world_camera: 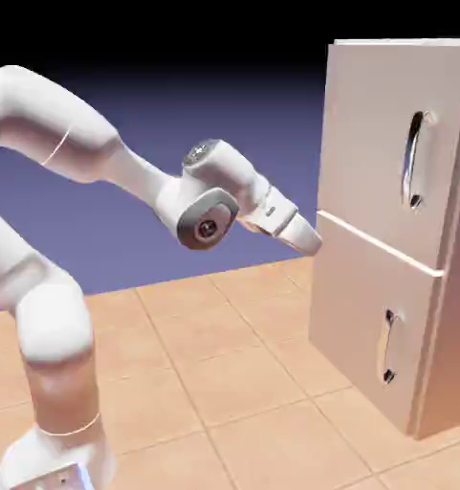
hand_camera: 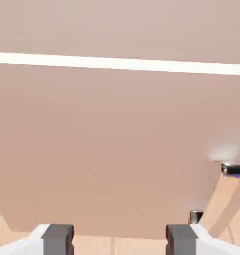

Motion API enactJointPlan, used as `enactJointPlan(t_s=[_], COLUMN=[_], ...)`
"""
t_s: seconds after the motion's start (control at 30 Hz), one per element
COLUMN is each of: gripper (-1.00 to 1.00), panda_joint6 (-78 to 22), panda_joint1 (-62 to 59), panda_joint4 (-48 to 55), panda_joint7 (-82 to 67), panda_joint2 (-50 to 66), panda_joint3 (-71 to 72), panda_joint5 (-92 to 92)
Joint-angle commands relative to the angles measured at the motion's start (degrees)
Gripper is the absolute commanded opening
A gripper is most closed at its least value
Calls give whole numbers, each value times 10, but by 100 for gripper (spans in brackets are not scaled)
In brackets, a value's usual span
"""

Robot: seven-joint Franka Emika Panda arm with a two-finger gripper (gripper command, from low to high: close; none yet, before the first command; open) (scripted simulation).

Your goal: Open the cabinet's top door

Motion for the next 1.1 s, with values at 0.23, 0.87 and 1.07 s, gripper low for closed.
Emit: enactJointPlan(t_s=[0.23, 0.87, 1.07], gripper=[0, 0, 0], panda_joint6=[-2, -7, -8], panda_joint1=[71, 238, 291], panda_joint4=[47, 160, 195], panda_joint7=[152, 513, 626], panda_joint2=[-19, -64, -79], panda_joint3=[-77, -259, -316], panda_joint5=[-199, -673, -822])
